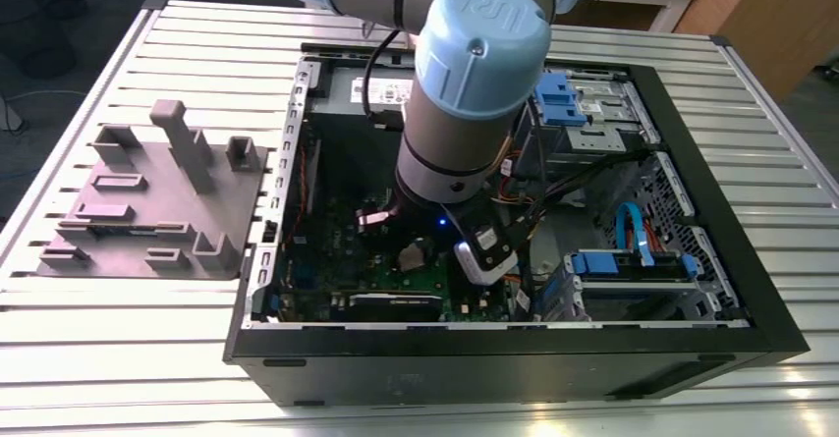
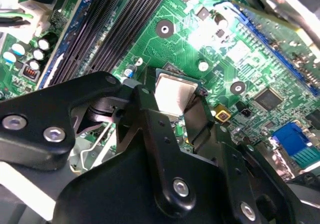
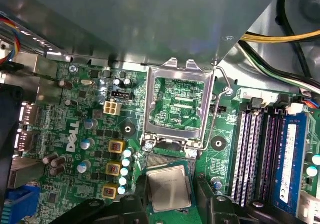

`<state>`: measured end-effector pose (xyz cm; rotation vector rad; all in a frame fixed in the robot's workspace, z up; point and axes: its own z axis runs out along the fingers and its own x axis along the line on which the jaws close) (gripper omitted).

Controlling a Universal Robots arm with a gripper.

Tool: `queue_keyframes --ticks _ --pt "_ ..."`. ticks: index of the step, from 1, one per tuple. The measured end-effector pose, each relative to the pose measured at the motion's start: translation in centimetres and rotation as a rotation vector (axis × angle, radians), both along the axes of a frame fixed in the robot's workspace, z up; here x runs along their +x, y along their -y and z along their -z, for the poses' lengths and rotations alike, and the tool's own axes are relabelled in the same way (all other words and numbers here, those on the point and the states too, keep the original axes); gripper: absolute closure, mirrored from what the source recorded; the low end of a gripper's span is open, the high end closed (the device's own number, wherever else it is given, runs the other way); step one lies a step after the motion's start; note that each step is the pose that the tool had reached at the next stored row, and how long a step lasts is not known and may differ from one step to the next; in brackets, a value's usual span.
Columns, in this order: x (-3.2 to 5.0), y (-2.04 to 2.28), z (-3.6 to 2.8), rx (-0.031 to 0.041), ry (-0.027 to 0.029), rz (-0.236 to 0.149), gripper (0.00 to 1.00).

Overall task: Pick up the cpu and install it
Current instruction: 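Place the cpu into insertion slot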

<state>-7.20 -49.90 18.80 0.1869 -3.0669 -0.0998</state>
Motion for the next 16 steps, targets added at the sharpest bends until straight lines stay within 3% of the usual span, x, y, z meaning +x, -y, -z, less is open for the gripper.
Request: queue_keyframes --ticks 3,7,16 --pt "0.00 0.02 0.01 0.0002 0.0001 -0.002 0.53" --pt "0.00 -0.01 0.02 0.0109 0.0002 0.003 0.53" --pt "0.00 -0.43 -0.27 0.0124 0.0001 0.019 0.53"
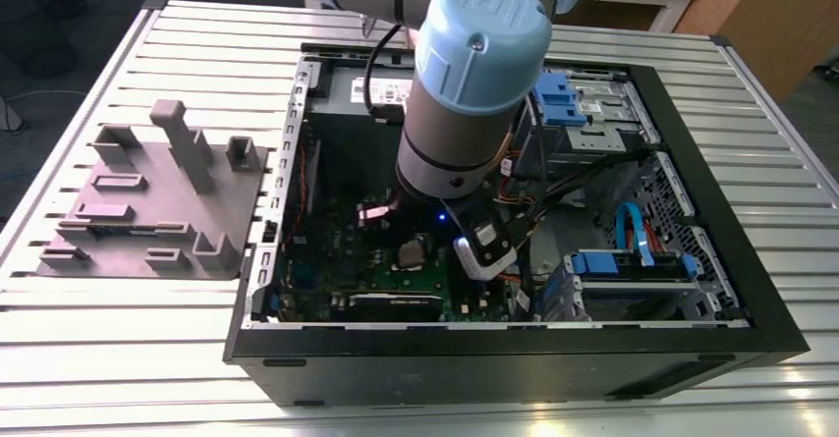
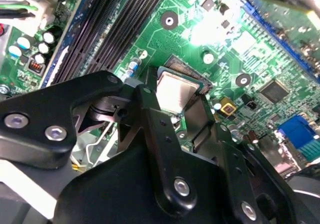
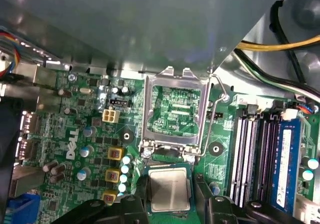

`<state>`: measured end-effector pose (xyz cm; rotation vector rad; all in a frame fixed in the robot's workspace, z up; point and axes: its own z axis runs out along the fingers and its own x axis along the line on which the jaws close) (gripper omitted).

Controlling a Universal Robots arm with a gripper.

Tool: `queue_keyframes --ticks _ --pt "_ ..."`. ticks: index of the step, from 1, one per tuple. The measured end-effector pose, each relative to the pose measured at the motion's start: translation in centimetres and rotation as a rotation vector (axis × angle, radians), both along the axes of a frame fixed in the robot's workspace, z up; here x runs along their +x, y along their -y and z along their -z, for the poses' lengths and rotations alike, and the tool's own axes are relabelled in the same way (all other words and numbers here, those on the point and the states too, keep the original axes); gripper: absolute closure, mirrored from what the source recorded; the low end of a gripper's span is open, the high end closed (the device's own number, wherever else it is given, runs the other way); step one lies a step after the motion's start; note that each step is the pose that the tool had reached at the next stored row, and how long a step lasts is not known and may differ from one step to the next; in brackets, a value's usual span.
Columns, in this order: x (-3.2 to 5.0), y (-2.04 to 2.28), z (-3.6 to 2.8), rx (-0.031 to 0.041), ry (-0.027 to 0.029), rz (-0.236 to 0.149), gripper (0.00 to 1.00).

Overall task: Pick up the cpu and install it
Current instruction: 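Place the cpu into insertion slot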

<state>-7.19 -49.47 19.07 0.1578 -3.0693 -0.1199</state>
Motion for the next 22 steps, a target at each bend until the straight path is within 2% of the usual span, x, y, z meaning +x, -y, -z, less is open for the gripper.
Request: queue_keyframes --ticks 8,13,17,22 --pt "0.00 -0.10 0.00 -0.0003 0.0000 0.013 0.53" --pt "-0.25 0.17 0.02 -0.0004 0.0000 0.015 0.53" --pt "-0.27 0.27 0.07 -0.0004 -0.0001 0.034 0.53" --pt "-0.27 0.62 0.09 -0.0004 -0.0005 0.049 0.53"
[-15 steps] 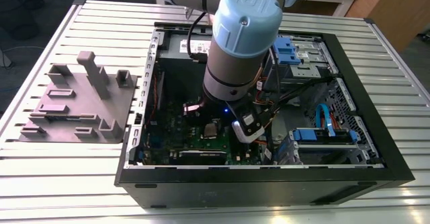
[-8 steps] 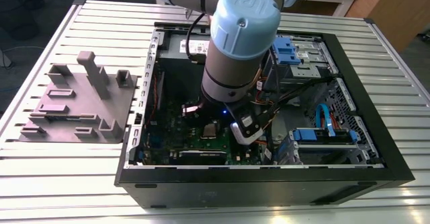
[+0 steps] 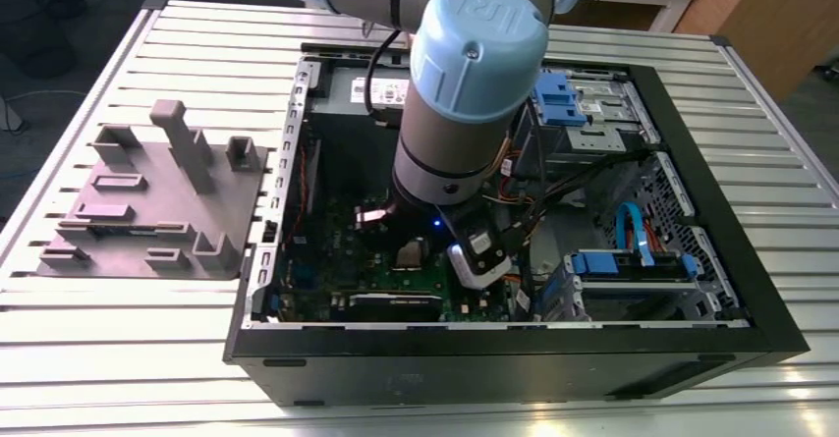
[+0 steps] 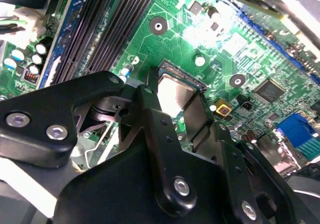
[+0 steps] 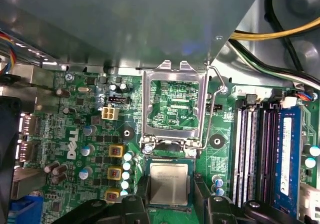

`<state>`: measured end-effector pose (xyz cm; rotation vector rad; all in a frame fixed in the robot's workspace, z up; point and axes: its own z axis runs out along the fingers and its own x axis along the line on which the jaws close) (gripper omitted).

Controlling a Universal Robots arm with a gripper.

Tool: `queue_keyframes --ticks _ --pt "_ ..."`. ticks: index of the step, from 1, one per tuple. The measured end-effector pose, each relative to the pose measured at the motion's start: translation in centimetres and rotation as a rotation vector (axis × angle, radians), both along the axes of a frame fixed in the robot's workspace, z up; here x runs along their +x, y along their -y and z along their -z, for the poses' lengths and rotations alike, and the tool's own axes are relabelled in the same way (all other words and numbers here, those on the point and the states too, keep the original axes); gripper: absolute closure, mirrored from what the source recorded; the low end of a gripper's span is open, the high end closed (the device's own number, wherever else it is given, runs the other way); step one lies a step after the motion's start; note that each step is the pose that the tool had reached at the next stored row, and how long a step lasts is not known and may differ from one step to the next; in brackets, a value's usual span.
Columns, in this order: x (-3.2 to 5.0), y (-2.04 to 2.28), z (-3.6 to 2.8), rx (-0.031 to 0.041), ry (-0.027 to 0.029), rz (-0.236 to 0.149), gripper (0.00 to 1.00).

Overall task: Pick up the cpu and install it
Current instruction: 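Place the cpu into insertion slot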

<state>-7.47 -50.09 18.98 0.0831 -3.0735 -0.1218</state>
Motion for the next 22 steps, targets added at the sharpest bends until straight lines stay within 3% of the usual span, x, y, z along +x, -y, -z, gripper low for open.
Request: queue_keyframes --ticks 15,18,22 --pt "0.01 -0.05 -0.58 -0.0007 0.0000 0.000 0.51" --pt "0.00 -0.29 -0.52 -0.0007 0.0000 0.000 0.39" --pt "0.01 -0.47 -0.17 -0.0007 0.0000 0.000 0.39"
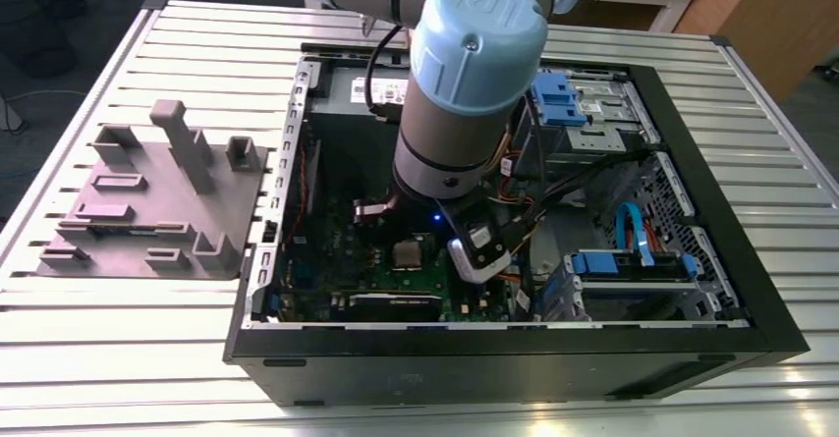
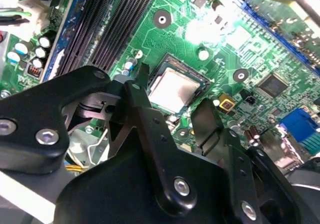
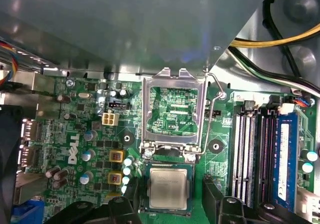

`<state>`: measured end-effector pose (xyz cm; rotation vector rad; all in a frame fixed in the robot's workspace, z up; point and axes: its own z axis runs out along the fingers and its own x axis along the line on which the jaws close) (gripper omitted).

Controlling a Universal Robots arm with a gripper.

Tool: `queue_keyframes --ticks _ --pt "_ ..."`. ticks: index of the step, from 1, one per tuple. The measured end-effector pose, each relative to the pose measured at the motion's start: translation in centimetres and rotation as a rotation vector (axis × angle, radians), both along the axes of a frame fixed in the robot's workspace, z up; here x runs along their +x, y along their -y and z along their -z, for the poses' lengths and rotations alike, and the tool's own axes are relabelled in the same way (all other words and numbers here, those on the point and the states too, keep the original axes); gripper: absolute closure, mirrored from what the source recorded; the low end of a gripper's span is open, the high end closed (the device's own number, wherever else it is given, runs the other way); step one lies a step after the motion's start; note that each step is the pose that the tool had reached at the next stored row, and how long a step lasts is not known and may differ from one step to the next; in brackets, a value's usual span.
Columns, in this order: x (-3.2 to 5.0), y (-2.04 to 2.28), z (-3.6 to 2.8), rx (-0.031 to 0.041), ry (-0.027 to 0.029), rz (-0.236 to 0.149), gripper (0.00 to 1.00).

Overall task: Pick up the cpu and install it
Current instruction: 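Place the cpu into insertion slot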

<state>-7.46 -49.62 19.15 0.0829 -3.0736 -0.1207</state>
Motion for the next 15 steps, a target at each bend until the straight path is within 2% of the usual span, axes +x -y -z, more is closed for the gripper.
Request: queue_keyframes --ticks 3,4,5,7,15 --pt "-0.01 0.00 0.16 -0.0001 0.0000 0.000 0.41" --pt "-0.01 0.00 0.19 -0.0001 0.0000 0.000 0.47" --pt "-0.01 0.00 0.20 -0.0003 -0.0001 0.000 0.47" --pt "-0.01 0.01 0.21 -0.0005 -0.0001 0.000 0.57" --pt "-0.01 0.21 -0.11 -0.0009 0.0001 0.003 0.57"
